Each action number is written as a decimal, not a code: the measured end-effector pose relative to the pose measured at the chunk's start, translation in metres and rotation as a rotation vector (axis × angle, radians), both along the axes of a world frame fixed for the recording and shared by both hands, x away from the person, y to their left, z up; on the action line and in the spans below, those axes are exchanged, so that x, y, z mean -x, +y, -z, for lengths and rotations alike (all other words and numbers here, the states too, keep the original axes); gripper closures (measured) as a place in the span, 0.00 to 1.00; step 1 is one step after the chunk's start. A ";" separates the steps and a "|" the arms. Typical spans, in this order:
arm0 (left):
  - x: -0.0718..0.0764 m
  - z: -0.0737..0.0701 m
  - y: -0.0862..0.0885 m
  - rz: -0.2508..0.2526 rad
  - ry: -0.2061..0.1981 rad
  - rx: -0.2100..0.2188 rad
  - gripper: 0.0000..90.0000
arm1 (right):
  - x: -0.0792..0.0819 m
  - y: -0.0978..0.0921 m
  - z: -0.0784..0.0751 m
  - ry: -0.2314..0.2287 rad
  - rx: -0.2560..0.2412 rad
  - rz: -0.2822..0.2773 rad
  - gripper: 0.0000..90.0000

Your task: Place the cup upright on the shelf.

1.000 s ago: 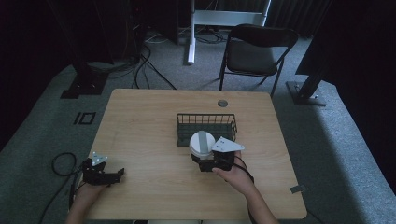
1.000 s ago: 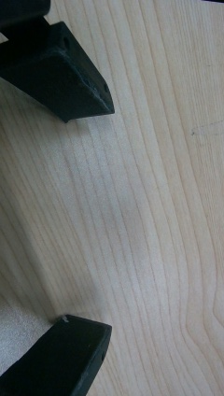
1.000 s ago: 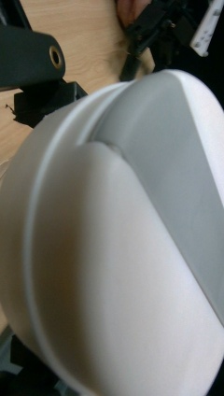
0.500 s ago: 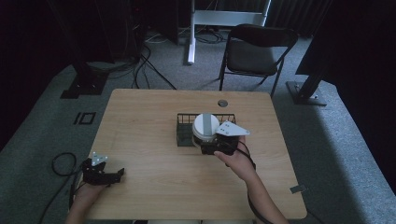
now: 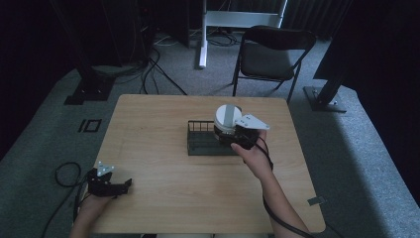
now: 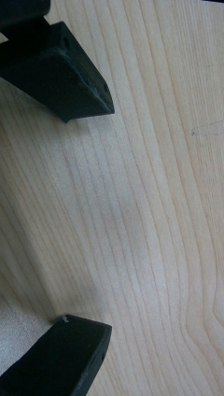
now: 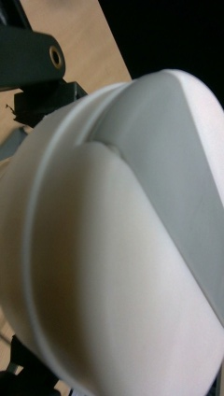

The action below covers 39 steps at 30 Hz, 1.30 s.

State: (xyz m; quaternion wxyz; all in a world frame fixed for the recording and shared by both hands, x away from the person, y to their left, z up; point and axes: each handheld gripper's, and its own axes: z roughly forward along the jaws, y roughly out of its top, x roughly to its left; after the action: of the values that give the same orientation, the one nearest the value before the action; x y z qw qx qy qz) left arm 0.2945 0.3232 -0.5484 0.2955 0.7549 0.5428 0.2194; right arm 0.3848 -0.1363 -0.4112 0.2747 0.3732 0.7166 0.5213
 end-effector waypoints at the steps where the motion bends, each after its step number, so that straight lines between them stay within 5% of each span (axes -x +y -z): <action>1: 0.000 0.000 0.000 -0.001 0.000 0.001 0.00 | -0.002 -0.002 0.001 0.008 -0.008 0.013 0.20; 17: 0.000 0.000 0.000 0.000 0.000 0.000 0.00 | -0.031 -0.016 0.029 0.080 0.058 0.196 0.20; 39: 0.000 0.000 0.000 0.000 0.000 0.000 0.00 | -0.045 -0.012 0.058 0.185 0.082 0.223 0.20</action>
State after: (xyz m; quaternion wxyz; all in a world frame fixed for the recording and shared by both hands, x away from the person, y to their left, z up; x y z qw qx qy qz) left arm 0.2945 0.3232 -0.5484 0.2955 0.7549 0.5430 0.2191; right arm 0.4298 -0.1480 -0.4697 0.2789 0.4851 0.7138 0.4212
